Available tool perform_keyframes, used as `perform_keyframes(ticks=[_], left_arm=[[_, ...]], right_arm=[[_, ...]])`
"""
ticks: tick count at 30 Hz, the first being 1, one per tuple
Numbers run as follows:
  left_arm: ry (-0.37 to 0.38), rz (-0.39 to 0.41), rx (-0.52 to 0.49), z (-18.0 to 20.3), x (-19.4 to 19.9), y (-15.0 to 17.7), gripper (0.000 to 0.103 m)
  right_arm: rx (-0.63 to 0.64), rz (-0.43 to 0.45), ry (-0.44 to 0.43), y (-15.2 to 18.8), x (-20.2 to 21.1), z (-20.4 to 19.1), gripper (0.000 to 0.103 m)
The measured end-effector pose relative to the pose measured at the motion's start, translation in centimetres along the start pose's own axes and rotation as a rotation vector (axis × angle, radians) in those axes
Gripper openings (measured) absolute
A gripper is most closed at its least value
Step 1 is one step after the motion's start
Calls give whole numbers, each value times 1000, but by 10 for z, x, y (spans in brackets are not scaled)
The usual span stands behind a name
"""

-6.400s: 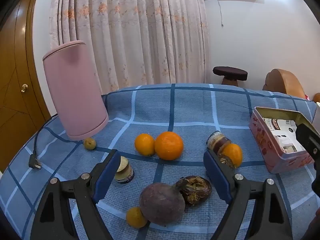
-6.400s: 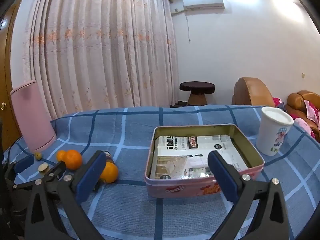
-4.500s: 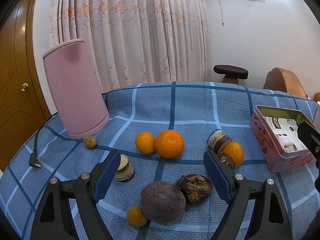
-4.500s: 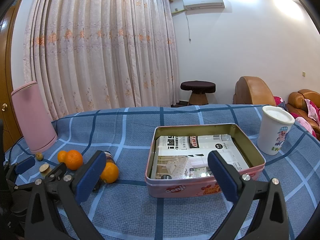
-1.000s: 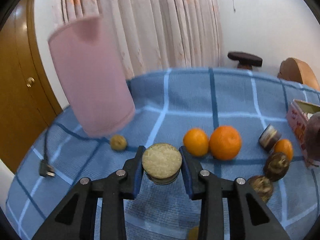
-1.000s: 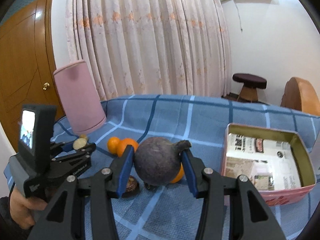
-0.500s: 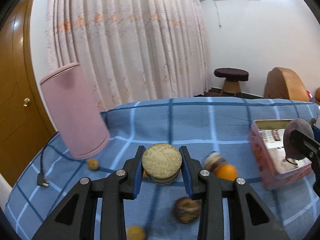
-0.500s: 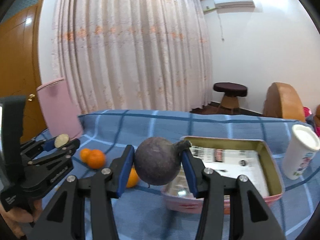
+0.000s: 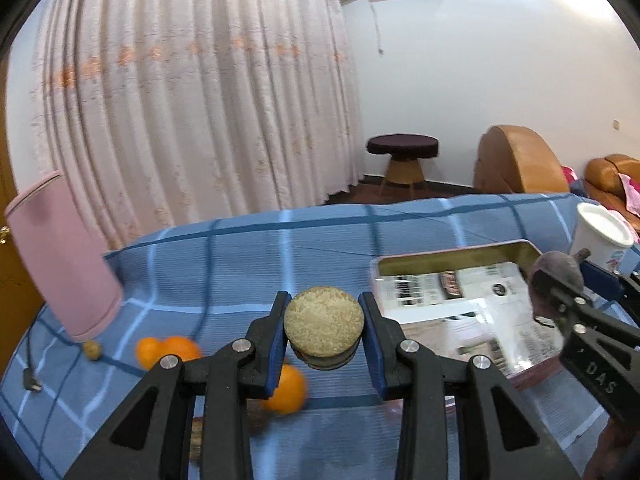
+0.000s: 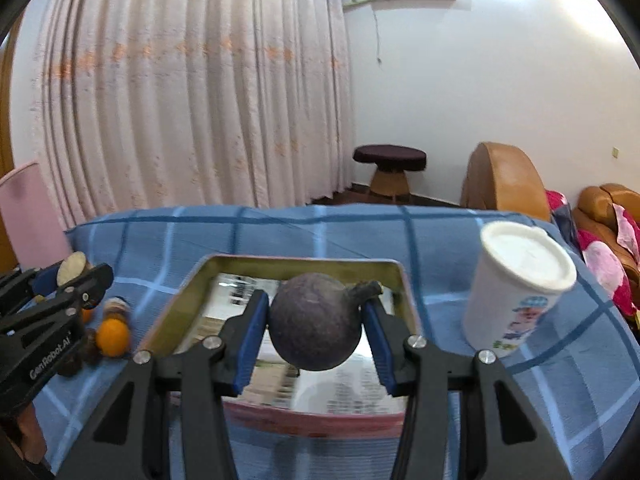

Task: Organize fruits
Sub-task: 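Carry the purple fruit and jar into the pink tin while both tools release them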

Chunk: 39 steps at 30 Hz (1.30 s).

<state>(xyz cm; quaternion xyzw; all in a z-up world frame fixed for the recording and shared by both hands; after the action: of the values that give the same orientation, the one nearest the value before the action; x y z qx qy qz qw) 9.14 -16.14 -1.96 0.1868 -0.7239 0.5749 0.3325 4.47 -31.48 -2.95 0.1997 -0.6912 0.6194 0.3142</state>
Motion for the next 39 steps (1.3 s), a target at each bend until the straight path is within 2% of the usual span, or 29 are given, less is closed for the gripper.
perform_keyframes(ticks=[6,11,20,25,29,34,35,37,38,39], left_arm=[[41,-44,-33,36,-20,-3,36],[52,-81,-46,45,-36,3,36],[5,-61,-103,54,-43,4,36],[64,-79,-98,59,-46,5,36],[77,-118,-102,61,-53,7,36],[116,-126,-68,58,-52,11,43],[125,-120,-67,57,-49,11,44],[141,-103,-85,60,-42,13,57],[133,-84,-94,61,-36,13,63],[92,-50,-94,58,-29,11,78]], right_arm=[[-6,-44,21,3,-12,19,51],[10,-91,8,9,-23,20,51],[53,-139,-15,16,-36,7,51],[32,-152,-38,17,-38,11,51],[3,-158,-81,17,-40,11,51],[-17,-129,-89,13,-34,13,56],[-23,-107,-93,11,-29,14,58],[-40,-51,-101,4,-18,16,79],[-54,-7,-102,0,-9,18,92],[-65,36,-94,-3,-1,20,98]])
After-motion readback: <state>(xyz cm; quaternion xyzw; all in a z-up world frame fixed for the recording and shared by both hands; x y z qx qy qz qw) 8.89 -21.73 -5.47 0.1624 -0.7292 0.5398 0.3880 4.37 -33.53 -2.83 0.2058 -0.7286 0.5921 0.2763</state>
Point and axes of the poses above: each gripper's, at about its wrist camera, not at the fingertips, and x roughly against the way its jaws point, z to its right, y to its underside, the point moved 9 cm from there along -x, roughly the way its jaws point, and after that the axes turned 14 degrees about -z, right-handed, at the moved point
